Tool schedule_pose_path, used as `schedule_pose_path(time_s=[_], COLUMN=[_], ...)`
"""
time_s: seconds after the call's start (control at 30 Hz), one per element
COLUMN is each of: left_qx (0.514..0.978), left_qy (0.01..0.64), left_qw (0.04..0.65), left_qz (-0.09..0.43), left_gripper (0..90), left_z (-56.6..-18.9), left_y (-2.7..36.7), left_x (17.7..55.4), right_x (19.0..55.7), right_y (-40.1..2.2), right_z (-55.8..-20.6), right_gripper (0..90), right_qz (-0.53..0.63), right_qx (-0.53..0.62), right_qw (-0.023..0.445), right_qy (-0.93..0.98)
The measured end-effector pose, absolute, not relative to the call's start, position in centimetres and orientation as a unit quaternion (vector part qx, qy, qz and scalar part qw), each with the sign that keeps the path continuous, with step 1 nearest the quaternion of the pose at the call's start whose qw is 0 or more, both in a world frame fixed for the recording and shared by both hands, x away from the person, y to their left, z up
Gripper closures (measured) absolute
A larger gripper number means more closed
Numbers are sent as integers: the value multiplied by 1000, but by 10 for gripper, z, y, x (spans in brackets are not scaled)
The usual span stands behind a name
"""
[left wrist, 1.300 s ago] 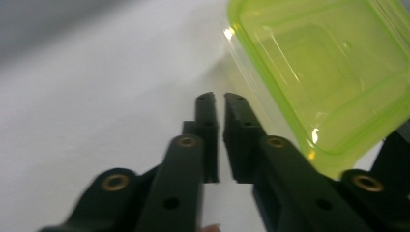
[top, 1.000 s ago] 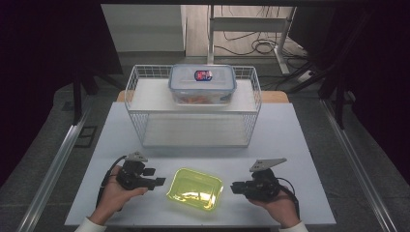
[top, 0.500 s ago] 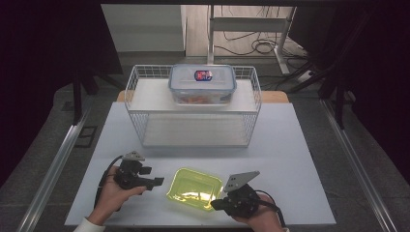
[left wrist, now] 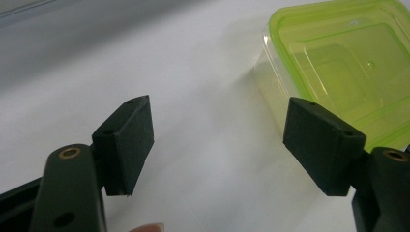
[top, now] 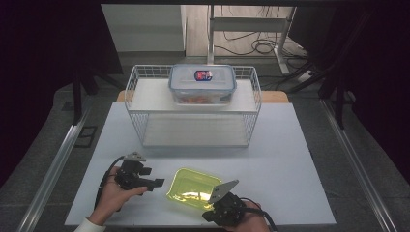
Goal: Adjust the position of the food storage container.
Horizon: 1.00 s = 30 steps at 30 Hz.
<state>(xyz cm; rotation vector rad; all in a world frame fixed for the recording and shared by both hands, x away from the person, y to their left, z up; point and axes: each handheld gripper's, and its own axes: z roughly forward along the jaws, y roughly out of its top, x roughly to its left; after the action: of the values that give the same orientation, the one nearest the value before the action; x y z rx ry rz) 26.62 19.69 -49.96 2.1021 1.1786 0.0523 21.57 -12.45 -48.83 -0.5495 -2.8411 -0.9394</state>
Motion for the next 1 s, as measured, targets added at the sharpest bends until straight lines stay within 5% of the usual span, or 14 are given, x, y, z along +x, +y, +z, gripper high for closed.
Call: schedule_pose_path(time_s=[0.77, 0.93, 1.0], left_qx=[799, 789, 786], left_qy=[468, 477, 480], left_qw=[377, 387, 390], left_qz=[23, 17, 12], left_gripper=[246, 229, 222], left_z=[-494, -489, -488], left_y=[200, 200, 200], left_x=[264, 262, 262], right_x=[237, 246, 252], right_y=[-161, -179, -188], right_z=[-468, -462, -461], right_gripper=[889, 761, 616], right_qz=[-375, -391, -399], right_qx=[-234, -259, -289], right_qw=[23, 29, 21], right_qy=[-897, -883, -870])
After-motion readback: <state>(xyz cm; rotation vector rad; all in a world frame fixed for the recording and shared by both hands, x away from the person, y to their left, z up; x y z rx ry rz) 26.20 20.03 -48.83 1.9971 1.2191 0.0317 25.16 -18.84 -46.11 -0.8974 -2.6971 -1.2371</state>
